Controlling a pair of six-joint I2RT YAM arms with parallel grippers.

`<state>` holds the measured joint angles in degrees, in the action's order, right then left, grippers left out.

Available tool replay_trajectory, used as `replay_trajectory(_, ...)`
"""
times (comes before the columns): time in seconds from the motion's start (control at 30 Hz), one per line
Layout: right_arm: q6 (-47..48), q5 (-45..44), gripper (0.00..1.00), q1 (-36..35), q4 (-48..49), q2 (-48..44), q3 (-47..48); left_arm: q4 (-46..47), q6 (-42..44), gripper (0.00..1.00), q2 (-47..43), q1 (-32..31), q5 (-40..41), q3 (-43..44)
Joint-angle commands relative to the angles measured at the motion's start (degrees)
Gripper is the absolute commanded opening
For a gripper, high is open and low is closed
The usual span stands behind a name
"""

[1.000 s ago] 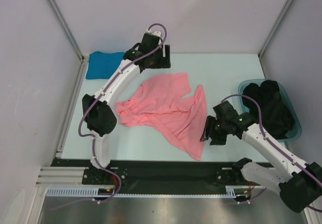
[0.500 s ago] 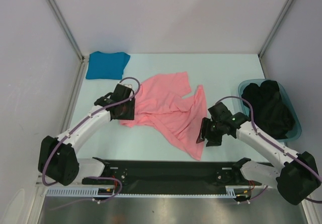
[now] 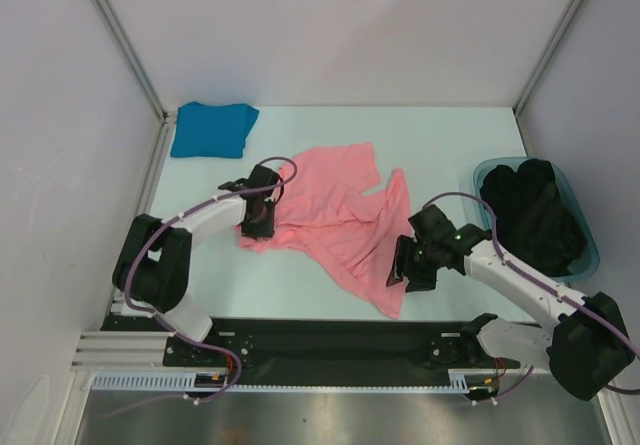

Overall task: Fold and stack the t-shirts
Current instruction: Flatten the tshirt out

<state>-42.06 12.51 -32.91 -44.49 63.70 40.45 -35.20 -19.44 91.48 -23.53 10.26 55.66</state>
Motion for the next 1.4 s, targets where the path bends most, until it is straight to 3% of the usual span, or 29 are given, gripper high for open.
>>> replay_trajectory(0.0, -0.48, -0.47, 0.57, -1.19, 1.95, 2.29, -0.37, 1.36, -0.86, 0.37, 2.12, 0.76, 1.51, 4.02)
replay_trajectory(0.3, -1.09, -2.41, 0.57, -4.01, 1.69, 4.15, -1.33, -0.39, -1.12, 0.22, -0.77, 1.56, 0.2, 1.83)
replay_trajectory(0.4, -1.62, -2.23, 0.57, -4.27, 1.6, 4.24, -2.56, -0.92, -1.65, 0.12, -3.58, 1.56, -0.42, -0.02)
replay_trajectory(0.43, -1.88, -1.97, 0.57, -4.88, 1.69, 4.24, -3.26, -1.97, -1.48, 0.0, -6.9, 1.64, 0.71, -0.63)
replay_trajectory(0.63, -3.37, -2.23, 0.56, -6.2, 2.21, 3.62, -5.11, -6.88, -1.39, 0.0, -13.42, 2.08, 3.53, 0.41)
replay_trajectory(0.9, -3.99, -7.24, 0.52, -6.03, -0.16, 2.92, -0.82, -17.61, -6.83, 0.0, -33.78, 4.46, 9.94, -0.11)
replay_trajectory(1.2, -2.76, -6.45, 0.5, -4.8, -0.6, 11.88, 2.71, -28.41, -13.59, 0.0, -47.17, 4.46, 17.68, 3.49)
replay_trajectory(1.37, -1.62, -6.45, 0.5, -4.62, -0.68, 13.38, 2.88, -30.45, -16.24, 0.0, -57.46, 4.46, 15.23, 6.21)
